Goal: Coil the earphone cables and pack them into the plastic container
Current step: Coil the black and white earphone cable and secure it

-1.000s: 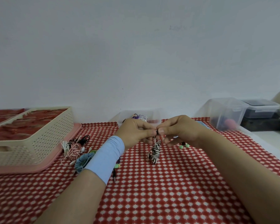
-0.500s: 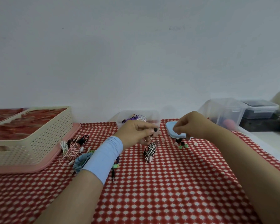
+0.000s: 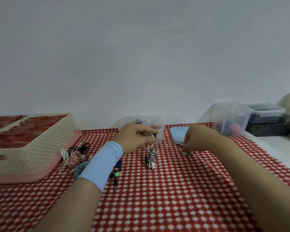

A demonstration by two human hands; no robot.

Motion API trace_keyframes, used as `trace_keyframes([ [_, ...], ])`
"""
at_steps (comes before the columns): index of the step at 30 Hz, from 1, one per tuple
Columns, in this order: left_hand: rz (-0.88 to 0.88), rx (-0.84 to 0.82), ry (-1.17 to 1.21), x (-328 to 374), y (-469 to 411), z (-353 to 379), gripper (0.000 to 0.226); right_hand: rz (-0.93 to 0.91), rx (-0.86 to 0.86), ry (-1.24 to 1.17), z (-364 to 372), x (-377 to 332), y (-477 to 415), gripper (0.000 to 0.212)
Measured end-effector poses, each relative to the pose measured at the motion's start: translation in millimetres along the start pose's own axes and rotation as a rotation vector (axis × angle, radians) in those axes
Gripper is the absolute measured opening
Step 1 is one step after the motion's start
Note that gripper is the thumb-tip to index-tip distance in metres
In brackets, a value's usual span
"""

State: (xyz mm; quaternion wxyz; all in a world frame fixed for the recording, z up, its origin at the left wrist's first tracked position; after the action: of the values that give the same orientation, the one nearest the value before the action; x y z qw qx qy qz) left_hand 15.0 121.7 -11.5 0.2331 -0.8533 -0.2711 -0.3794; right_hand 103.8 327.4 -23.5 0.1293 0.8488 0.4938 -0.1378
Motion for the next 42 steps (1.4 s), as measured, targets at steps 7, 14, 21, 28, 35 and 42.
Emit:
trace_keyframes([
  [7, -0.08, 0.061, -0.255, -9.6, 0.8, -15.9, 0.017, -0.186, 0.03, -0.442, -2.5, -28.1, 13.7, 0.019],
  [14, -0.253, -0.257, -0.738, -28.7, 2.2, -19.2, 0.015, -0.29, -0.112, -0.631, 17.5, -47.5, 21.8, 0.01],
  [21, -0.081, -0.105, -0.732, 1.9, -5.2, -18.9, 0.013, -0.265, -0.127, -0.668, 19.6, -44.3, 20.8, 0.009],
  [28, -0.047, -0.378, -0.797, 1.9, 2.6, 10.4, 0.019, -0.244, -0.187, -0.802, 21.8, -42.9, 20.5, 0.008],
  [35, -0.129, -0.39, -0.795, -17.4, 1.9, 7.8, 0.021, -0.211, -0.177, -0.899, 20.6, -42.6, 22.0, 0.009],
  [42, -0.084, -0.132, -0.42, -5.8, -1.8, -13.2, 0.017, -0.212, -0.128, -1.052, 11.7, -42.3, 24.0, 0.011],
])
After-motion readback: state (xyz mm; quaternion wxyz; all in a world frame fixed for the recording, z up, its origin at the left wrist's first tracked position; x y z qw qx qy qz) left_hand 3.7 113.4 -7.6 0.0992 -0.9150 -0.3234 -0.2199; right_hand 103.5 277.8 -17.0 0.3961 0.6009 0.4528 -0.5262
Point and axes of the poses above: each hand's wrist, its own y-axis away from the middle knuckle, its own z-axis out of the palm, x = y × z, the point moved 5 cm from there along -y, towards the middle knuckle, and after that the axes turned 12 degrees about -y, right-handed, at the moved point
